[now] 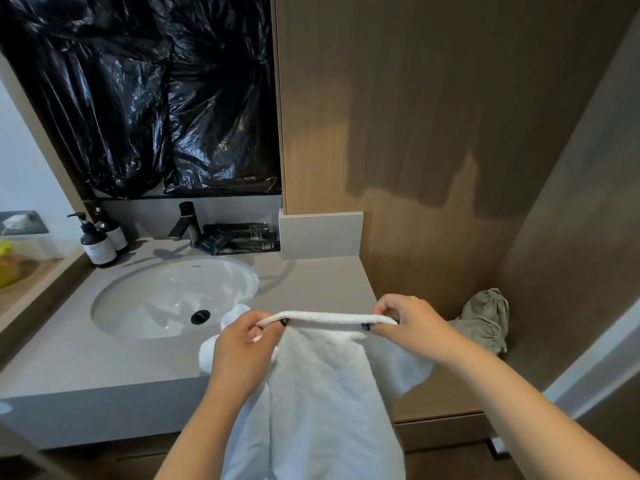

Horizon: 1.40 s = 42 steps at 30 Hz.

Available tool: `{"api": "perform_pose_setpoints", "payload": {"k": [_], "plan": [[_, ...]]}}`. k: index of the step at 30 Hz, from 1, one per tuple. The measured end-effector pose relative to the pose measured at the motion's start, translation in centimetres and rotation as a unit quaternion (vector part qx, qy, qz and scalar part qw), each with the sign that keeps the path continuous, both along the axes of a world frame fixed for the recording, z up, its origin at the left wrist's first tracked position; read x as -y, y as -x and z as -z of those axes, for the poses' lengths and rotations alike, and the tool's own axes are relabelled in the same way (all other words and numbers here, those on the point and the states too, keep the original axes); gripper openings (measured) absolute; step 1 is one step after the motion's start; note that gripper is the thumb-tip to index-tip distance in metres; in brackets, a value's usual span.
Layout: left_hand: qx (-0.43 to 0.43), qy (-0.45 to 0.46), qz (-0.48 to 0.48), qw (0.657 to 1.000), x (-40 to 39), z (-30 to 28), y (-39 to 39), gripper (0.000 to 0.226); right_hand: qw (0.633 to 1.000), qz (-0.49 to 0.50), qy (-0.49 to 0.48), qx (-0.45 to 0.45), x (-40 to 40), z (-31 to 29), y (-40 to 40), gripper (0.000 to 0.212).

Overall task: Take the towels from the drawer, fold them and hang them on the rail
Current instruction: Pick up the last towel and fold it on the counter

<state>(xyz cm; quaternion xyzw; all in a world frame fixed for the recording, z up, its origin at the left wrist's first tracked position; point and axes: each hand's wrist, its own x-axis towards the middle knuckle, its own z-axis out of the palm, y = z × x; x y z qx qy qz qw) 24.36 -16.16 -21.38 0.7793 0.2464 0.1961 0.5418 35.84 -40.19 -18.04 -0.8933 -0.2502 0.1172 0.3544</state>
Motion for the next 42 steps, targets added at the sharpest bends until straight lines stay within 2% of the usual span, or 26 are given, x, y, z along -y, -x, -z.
{"api": "perform_pose_setpoints", "payload": {"k": [3,7,11,16,20,24,26,30,32,34,38,42], "plan": [[0.008,0.040,-0.028,0.999,0.3,-0.2,0.3,0.014,0.985,0.079,-0.102,-0.116,-0.3,-0.2,0.8,0.019],[0.024,0.079,0.011,0.997,0.8,-1.1,0.9,0.015,0.932,0.148,-0.225,-0.243,-1.1,-0.3,2.3,0.019],[0.059,0.126,0.063,0.988,1.9,-2.3,0.9,0.014,0.912,0.119,-0.302,-0.252,-2.1,-1.8,3.6,0.011],[0.117,0.175,0.125,0.969,2.8,-3.4,0.9,0.023,0.897,0.034,-0.341,-0.279,-2.5,-3.5,5.1,0.032],[0.139,0.212,0.154,0.955,3.2,-3.8,1.0,0.031,0.934,-0.016,-0.296,-0.201,-2.5,-3.9,5.8,0.044],[0.143,0.260,0.159,0.942,3.1,-3.7,0.8,0.032,0.984,0.004,-0.178,-0.007,-2.7,-3.5,6.0,0.028],[0.143,0.271,0.158,0.939,3.2,-3.7,0.9,0.028,0.986,0.011,-0.129,0.103,-2.7,-3.0,6.1,0.016],[0.134,0.265,0.167,0.940,3.7,-3.8,1.2,0.023,0.971,-0.010,-0.107,0.215,-2.7,-2.4,6.4,0.030],[0.128,0.267,0.173,0.939,3.8,-3.8,1.3,0.022,0.972,-0.052,-0.112,0.199,-2.7,-2.4,6.5,0.036],[0.128,0.289,0.177,0.932,3.8,-4.0,1.4,0.015,0.980,-0.081,-0.128,0.128,-2.9,-2.5,6.7,0.039],[0.126,0.329,0.182,0.918,3.4,-4.4,1.7,0.027,0.985,-0.051,-0.156,0.054,-3.9,-2.2,7.3,0.039],[0.124,0.300,0.184,0.928,3.1,-4.4,2.1,0.016,0.971,-0.023,-0.233,0.053,-5.0,-1.9,8.0,0.029]]}}
